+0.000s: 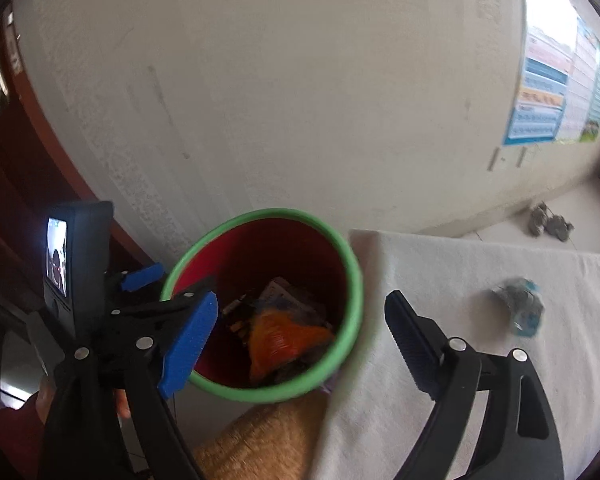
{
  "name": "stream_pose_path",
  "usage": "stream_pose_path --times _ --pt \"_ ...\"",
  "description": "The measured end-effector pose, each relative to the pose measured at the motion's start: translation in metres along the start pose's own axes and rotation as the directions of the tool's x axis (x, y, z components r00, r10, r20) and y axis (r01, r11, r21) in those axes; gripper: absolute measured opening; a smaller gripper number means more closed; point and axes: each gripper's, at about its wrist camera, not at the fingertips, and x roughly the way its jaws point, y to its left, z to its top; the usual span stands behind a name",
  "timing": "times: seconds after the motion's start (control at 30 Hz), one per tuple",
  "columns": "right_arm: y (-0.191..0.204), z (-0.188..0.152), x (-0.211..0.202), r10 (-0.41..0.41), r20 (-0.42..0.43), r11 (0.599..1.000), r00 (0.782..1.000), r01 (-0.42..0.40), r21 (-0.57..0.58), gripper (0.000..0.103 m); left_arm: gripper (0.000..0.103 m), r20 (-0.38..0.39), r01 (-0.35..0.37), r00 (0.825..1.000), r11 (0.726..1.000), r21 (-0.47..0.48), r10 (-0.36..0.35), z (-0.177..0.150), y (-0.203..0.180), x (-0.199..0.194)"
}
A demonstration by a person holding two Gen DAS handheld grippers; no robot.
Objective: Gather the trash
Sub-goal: 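Open the left gripper over the bin while the right gripper releases the orange bag, then grasp the pink milk carton with the right gripper while the left grasps the blue-white wrapper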
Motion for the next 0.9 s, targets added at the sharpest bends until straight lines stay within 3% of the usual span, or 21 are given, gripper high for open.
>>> stream_pose_path --times 0.13,0.3,0.4,0.5,0.6,0.7,0.9 --pt "-0.036 -0.041 -0.034 -0.1 -0.021 0.993 0.995 0.101 0.06 0.083 0.071 0.024 0.035 0.999 0.998 0.045 -0.036 -0.002 -0.018 -0.013" --pt "-0.09 -0.147 -0.072 -0.204 -0.152 0.946 0.967 0.235 0.224 0.083 0.072 0.028 0.085 0.996 0.993 0.087 -0.088 -0.007 -0.05 -0.021" --pt "-0.106 -0.202 -0.086 -0.219 -0.246 0.916 0.944 0.285 0.282 0.083 0.072 0.024 0.11 0.993 0.986 0.126 -0.114 -0.009 -0.073 -0.023" --pt "-0.111 -0.237 -0.091 -0.197 -0.3 0.901 0.934 0.293 0.32 0.084 0.072 0.023 0.144 0.988 0.975 0.169 -0.15 -0.013 -0.101 -0.028" --pt "-0.112 -0.256 -0.08 -0.145 -0.345 0.897 0.927 0.271 0.35 0.091 0.074 0.015 0.177 0.983 0.963 0.203 -0.184 -0.018 -0.131 -0.029" --pt "-0.106 -0.256 -0.073 -0.205 -0.342 0.898 0.917 0.315 0.306 0.09 0.074 0.001 0.198 0.979 0.954 0.228 -0.203 -0.021 -0.154 -0.029" --pt "-0.119 -0.254 -0.081 -0.18 -0.254 0.879 0.95 0.271 0.392 0.083 0.075 -0.009 0.229 0.971 0.929 0.29 -0.237 -0.016 -0.207 -0.025"
